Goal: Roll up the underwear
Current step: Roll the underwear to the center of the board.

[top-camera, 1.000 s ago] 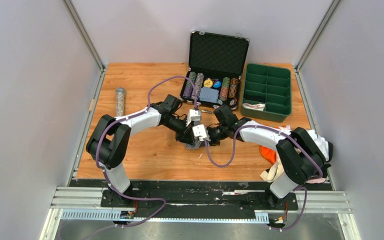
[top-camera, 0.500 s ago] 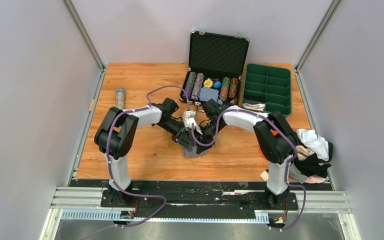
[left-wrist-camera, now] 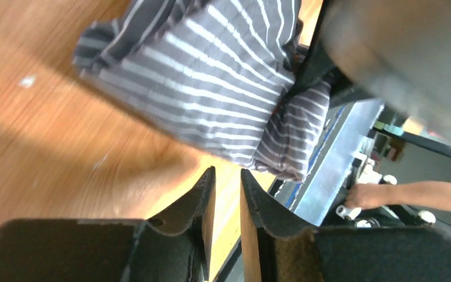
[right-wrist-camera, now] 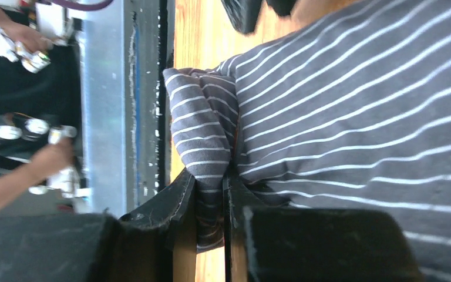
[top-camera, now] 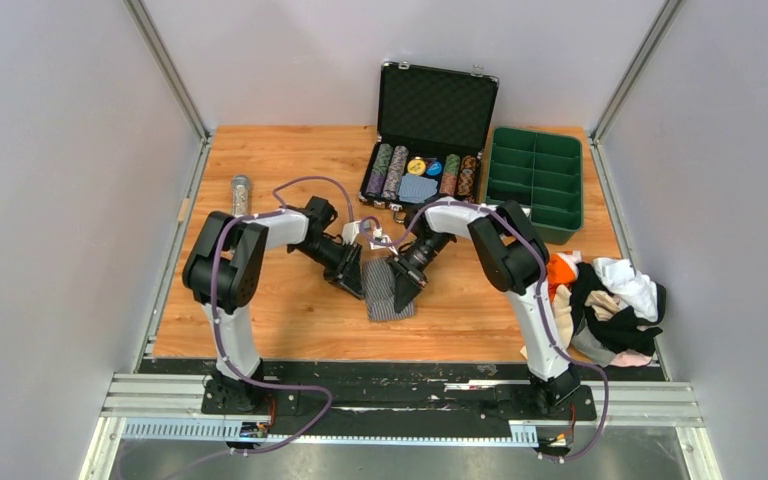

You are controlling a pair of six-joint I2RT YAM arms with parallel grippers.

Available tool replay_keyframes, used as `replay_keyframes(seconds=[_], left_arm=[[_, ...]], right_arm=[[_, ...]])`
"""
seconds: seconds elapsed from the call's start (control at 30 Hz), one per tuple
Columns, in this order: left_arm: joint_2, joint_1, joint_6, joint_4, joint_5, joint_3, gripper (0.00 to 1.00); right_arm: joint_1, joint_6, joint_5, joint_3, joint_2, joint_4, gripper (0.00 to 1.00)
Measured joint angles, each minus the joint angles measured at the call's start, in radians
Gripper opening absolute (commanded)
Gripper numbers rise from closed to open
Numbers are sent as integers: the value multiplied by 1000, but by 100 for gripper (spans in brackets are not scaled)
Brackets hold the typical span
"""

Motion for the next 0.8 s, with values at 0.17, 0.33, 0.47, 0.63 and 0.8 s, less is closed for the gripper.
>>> replay_keyframes(seconds=[0.17, 0.33, 0.47, 0.63, 0.8], left_arm=[[-198, 23, -14, 103, -92, -94, 40], [-659, -87, 165, 319, -250, -281, 50], [-875, -294, 443, 474, -315, -453, 56], [-902, -415, 795, 570, -340, -668, 57], [-823, -444, 1022, 640, -340, -695, 57]], right_arm=[[-19, 104, -52, 78, 108, -103, 0], [-35, 212, -110, 118, 193, -175, 0], [-40, 269, -104, 146, 216, -195, 0], [-44, 315, -85, 219, 257, -242, 0], [-46, 327, -71, 292, 303, -296, 0]])
